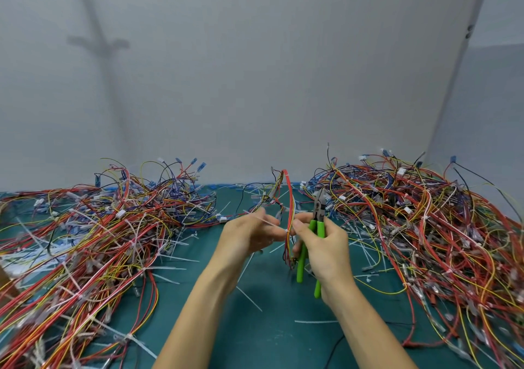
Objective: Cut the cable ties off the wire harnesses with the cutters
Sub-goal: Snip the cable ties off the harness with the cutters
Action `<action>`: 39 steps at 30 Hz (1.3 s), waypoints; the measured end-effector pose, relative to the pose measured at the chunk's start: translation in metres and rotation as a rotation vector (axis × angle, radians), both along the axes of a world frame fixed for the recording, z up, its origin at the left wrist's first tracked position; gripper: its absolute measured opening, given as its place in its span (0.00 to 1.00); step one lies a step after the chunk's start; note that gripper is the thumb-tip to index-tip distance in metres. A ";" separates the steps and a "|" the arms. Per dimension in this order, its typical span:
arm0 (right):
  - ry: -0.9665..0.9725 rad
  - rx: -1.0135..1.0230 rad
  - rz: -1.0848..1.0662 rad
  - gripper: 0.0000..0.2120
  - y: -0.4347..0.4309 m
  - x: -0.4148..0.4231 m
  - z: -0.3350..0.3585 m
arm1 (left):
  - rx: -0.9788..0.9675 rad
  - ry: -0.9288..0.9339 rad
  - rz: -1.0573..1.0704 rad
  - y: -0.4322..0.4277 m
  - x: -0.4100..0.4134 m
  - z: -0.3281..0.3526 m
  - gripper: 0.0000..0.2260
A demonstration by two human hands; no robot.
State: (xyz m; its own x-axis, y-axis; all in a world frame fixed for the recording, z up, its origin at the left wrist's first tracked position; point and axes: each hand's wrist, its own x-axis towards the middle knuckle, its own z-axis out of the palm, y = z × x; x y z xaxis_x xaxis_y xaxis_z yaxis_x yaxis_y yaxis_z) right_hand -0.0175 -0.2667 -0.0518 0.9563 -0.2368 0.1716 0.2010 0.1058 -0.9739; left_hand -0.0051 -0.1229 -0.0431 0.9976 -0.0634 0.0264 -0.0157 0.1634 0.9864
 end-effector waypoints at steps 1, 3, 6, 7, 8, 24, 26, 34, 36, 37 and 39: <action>0.002 -0.012 -0.001 0.05 0.000 0.001 -0.001 | 0.035 -0.037 -0.002 -0.003 -0.001 -0.001 0.09; -0.002 -0.033 -0.002 0.07 0.001 0.002 -0.001 | 0.054 -0.088 -0.027 -0.007 -0.002 -0.003 0.03; -0.020 -0.065 -0.009 0.08 0.001 0.003 -0.003 | 0.090 -0.153 0.014 -0.007 -0.001 -0.004 0.02; -0.024 -0.074 -0.013 0.07 0.001 0.003 -0.003 | 0.117 -0.178 0.040 -0.006 -0.001 -0.005 0.01; -0.029 -0.086 -0.015 0.06 0.000 0.004 -0.005 | 0.135 -0.197 0.062 -0.006 -0.001 -0.005 0.01; -0.049 -0.270 -0.152 0.16 0.000 0.004 -0.009 | 0.229 -0.232 -0.012 -0.020 -0.002 -0.007 0.14; -0.054 -0.329 -0.170 0.14 0.002 0.001 -0.007 | 0.223 -0.225 0.011 -0.020 -0.002 -0.008 0.14; -0.162 -0.472 -0.159 0.07 0.014 -0.011 0.000 | 0.146 -0.174 0.111 -0.018 0.002 -0.012 0.09; -0.152 -0.448 -0.177 0.10 0.015 -0.011 -0.001 | 0.162 -0.173 0.135 -0.017 0.002 -0.013 0.06; -0.140 -0.439 -0.196 0.11 0.015 -0.010 -0.002 | 0.165 -0.182 0.152 -0.017 0.002 -0.014 0.05; -0.080 -0.362 -0.207 0.10 0.013 -0.005 -0.004 | 0.139 -0.194 0.167 -0.017 0.001 -0.013 0.04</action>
